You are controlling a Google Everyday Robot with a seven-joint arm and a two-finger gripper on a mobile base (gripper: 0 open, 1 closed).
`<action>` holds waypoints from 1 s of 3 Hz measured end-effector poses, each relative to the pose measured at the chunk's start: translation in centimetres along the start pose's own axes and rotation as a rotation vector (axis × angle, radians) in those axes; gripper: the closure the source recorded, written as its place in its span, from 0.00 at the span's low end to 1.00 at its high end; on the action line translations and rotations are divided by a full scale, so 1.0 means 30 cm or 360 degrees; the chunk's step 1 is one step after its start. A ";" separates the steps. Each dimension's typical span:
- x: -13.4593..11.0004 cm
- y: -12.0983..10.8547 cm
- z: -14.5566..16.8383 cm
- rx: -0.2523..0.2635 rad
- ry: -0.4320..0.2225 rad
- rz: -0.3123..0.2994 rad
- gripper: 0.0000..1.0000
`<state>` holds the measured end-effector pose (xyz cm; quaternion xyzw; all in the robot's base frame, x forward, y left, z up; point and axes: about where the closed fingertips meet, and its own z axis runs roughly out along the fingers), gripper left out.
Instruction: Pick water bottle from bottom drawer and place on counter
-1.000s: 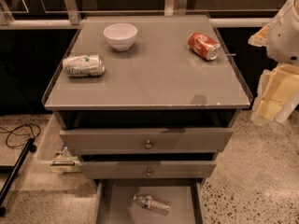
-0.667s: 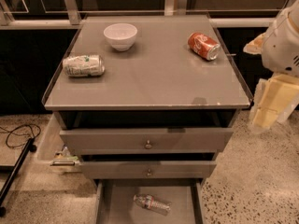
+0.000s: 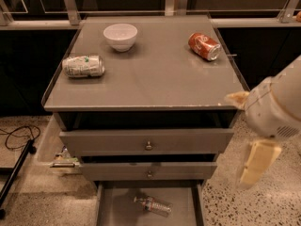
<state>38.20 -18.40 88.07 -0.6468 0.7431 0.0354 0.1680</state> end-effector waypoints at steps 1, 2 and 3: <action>0.040 0.132 0.180 -0.0035 -0.0108 -0.0089 0.00; 0.139 0.206 0.395 -0.0043 -0.0140 -0.0121 0.00; 0.252 0.156 0.593 0.0024 -0.0137 -0.0048 0.00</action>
Offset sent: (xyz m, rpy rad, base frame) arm -0.0480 -0.0093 -0.2263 0.0924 -0.0360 0.1071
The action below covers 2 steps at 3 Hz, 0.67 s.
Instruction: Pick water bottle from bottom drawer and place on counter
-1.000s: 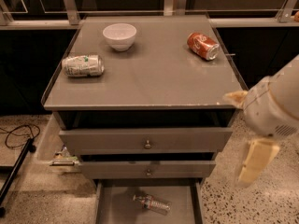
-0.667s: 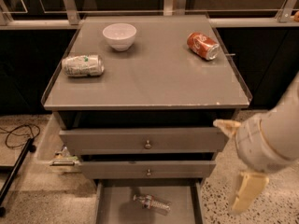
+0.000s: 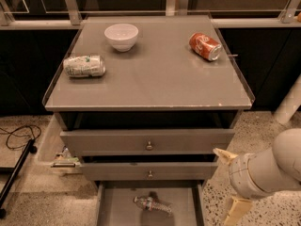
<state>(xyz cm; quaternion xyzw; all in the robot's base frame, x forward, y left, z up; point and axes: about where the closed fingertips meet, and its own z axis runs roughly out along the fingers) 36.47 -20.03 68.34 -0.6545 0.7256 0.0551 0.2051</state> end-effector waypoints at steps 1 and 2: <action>0.000 0.002 0.000 -0.0003 0.0000 0.0000 0.00; 0.005 0.005 0.026 -0.0033 -0.0015 0.0023 0.00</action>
Offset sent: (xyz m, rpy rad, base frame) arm 0.0020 0.0020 -0.0186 0.0354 0.0519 -0.0144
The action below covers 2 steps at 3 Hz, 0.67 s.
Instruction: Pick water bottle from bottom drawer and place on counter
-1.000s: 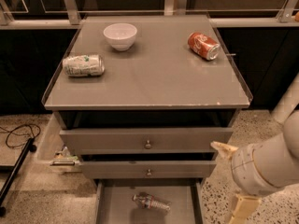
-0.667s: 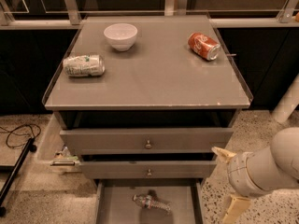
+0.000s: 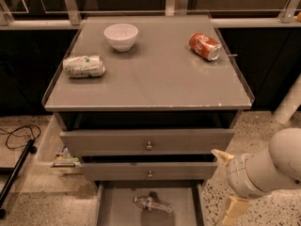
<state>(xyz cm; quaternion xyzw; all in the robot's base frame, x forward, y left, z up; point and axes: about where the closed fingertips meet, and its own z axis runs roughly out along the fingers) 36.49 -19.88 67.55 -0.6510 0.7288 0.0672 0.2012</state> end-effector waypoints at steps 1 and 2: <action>0.065 0.021 0.173 -0.0075 -0.0022 0.0020 0.00; 0.203 0.051 0.422 -0.0106 -0.0050 0.0081 0.00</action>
Offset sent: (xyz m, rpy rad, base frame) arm 0.0188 -0.0202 -0.2684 0.1036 0.1129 -0.0688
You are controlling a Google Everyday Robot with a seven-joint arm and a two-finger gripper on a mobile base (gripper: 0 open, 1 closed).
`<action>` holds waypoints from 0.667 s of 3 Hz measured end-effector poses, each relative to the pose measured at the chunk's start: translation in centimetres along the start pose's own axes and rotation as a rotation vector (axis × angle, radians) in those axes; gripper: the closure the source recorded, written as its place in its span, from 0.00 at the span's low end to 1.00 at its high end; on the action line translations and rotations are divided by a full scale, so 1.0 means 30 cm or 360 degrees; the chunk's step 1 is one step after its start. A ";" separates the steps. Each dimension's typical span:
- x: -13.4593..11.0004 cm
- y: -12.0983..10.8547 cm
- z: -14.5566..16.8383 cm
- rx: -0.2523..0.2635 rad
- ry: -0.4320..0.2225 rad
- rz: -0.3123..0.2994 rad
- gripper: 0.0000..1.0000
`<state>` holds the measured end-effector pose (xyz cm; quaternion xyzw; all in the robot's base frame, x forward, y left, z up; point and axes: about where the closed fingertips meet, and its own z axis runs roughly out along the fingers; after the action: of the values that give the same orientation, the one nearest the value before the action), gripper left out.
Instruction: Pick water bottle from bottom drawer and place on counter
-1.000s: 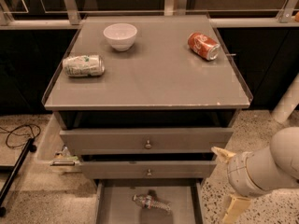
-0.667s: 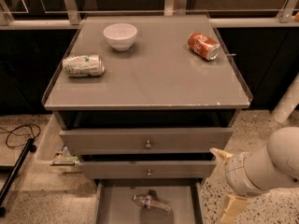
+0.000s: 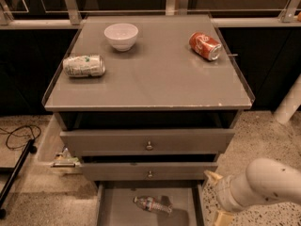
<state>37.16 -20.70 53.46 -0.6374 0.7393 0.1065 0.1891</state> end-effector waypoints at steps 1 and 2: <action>0.094 0.000 0.196 0.0028 -0.0075 0.0001 0.00; 0.138 0.004 0.368 0.0036 -0.0259 0.0044 0.00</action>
Offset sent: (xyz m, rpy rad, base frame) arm 0.0123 0.0171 -0.1851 0.3330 -0.0341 -0.0613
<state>38.14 -20.02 41.71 -0.6142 0.7314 0.1522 0.2542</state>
